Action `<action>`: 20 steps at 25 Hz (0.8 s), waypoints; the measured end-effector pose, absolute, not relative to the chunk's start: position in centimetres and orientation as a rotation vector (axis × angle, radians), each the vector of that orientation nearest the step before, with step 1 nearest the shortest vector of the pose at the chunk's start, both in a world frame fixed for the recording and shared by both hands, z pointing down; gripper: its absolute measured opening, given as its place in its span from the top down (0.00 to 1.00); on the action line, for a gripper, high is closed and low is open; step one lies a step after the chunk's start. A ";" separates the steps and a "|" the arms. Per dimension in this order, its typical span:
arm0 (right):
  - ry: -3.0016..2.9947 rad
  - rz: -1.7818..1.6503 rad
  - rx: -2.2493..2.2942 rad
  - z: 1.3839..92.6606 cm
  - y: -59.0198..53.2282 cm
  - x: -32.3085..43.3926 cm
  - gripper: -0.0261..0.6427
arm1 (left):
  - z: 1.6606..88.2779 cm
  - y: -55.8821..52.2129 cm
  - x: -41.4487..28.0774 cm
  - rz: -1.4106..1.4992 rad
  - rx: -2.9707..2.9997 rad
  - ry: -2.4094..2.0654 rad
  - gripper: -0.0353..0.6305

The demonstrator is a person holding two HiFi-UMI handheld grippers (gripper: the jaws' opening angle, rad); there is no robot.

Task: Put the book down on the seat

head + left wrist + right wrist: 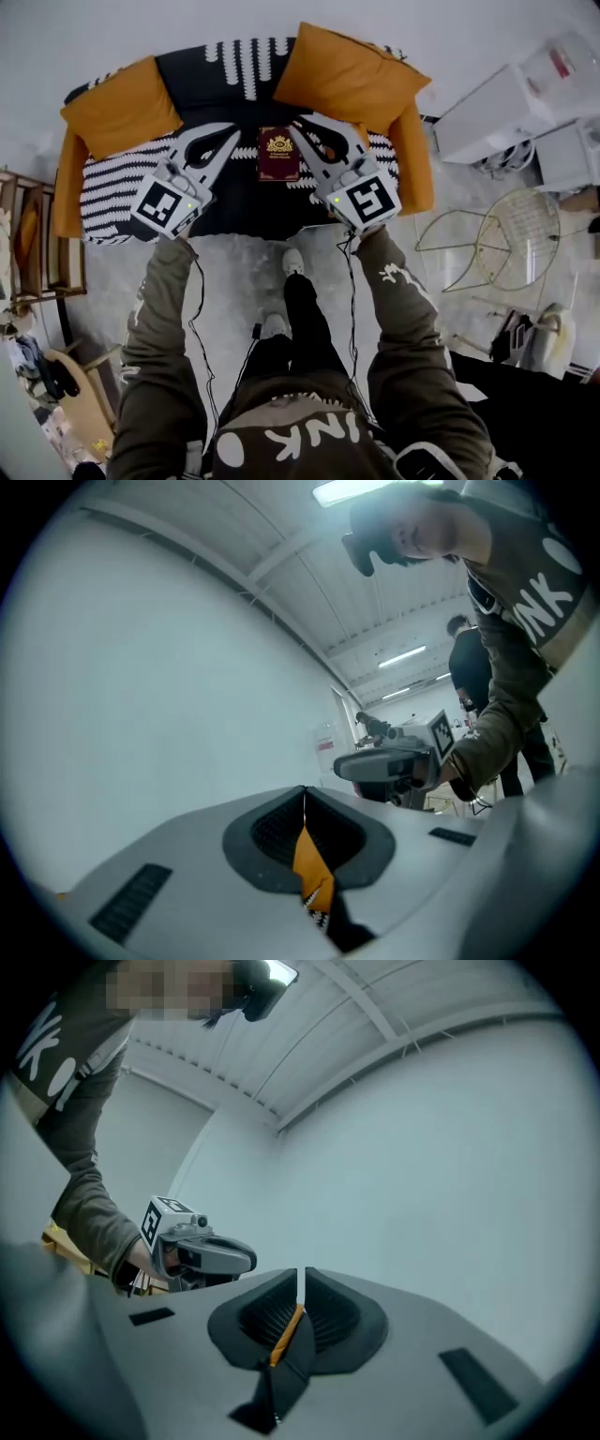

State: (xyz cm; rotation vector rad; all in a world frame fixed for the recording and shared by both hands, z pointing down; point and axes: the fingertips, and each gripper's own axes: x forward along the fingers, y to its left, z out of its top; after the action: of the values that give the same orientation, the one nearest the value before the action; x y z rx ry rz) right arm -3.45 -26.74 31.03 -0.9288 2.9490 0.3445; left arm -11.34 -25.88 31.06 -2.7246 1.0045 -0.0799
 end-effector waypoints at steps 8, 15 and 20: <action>2.925 0.511 -0.988 20.6 -16.1 -2.5 0.94 | 18.6 -16.1 -12.9 -0.030 -2.626 1.017 0.94; 2.904 0.549 -1.025 14.1 -11.3 -0.9 0.94 | 13.1 -11.7 -12.7 -0.064 -2.586 1.006 0.94; 2.908 0.561 -0.964 11.8 -9.2 0.1 0.94 | 10.9 -9.5 -10.9 -0.078 -2.551 1.014 0.94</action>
State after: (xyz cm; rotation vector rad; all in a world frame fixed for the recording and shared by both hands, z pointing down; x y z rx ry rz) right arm 0.13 -9.17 11.82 -0.9643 2.9083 0.5608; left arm -10.86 -9.49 10.92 -2.5512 1.0137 -0.0776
